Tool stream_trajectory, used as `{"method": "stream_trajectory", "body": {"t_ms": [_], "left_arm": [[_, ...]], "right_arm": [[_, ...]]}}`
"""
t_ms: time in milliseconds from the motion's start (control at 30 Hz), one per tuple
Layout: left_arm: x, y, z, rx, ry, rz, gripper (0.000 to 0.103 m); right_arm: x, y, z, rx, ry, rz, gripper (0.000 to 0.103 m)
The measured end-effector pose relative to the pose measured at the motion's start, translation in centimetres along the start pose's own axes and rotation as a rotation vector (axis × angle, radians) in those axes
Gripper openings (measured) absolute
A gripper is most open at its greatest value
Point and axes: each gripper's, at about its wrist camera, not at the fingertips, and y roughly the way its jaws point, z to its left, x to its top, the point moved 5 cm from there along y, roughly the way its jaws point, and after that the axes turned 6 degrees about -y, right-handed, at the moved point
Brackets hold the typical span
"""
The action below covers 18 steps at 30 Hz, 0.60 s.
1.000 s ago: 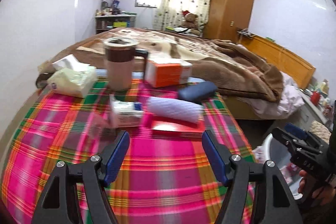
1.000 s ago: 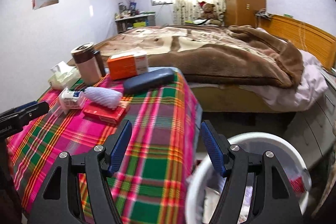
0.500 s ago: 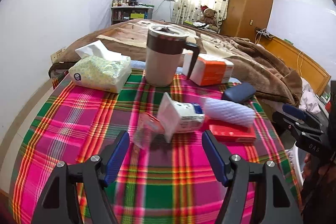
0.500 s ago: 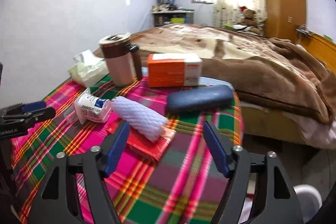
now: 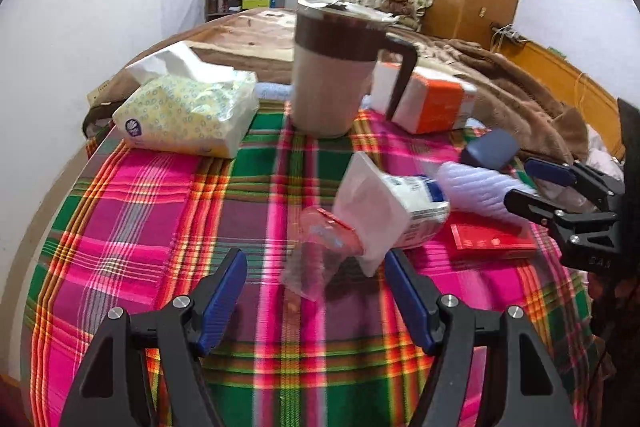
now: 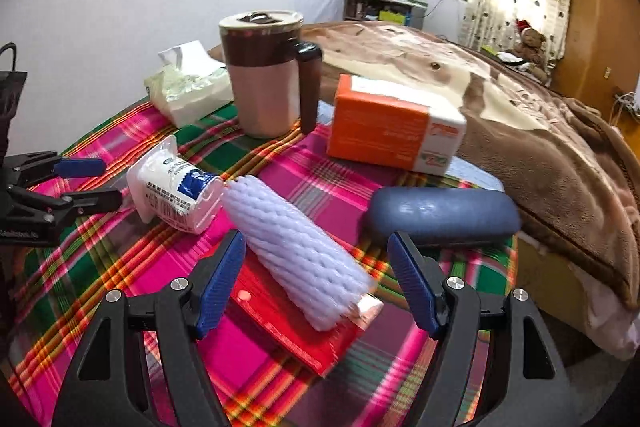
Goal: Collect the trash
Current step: 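Grasp the white foam sleeve with the right gripper while the left grasps the clear plastic cup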
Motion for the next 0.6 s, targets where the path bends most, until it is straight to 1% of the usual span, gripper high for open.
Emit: {"method": "stream_trajectory", "body": {"t_ms": [67,167,300,367,467,567,600], "left_arm": [[0.0,0.4,0.1,-0.008,0.008,0.006,0.071],[0.1,1.0,0.3,-0.001,0.005,0.011,0.071],[0.0,2.0,0.7,-0.028,-0.036,0.048,0.071],[-0.2,2.3,0.8,-0.028,-0.032,0.055,0.071],[-0.2,2.7,0.8,-0.026,-0.029,0.062,0.07],[-0.1,2.4,0.6,-0.051,-0.026,0.052,0.067],[-0.1,2.5,0.6,-0.05,-0.025,0.053,0.06]], "right_arm": [[0.1,0.6,0.2,0.012,-0.008,0.017,0.075],[0.2,1.5,0.4,0.007,-0.024,0.044,0.075],[-0.3,2.2,0.4,0.022,0.006,0.084,0.075],[-0.6,2.4,0.4,0.031,0.024,0.099,0.075],[-0.8,2.4,0.6,0.032,0.033,0.092,0.071],[-0.7,2.3,0.9,0.041,0.044,0.085,0.06],[-0.6,2.3,1.0,0.043,0.039,0.085,0.058]]}}
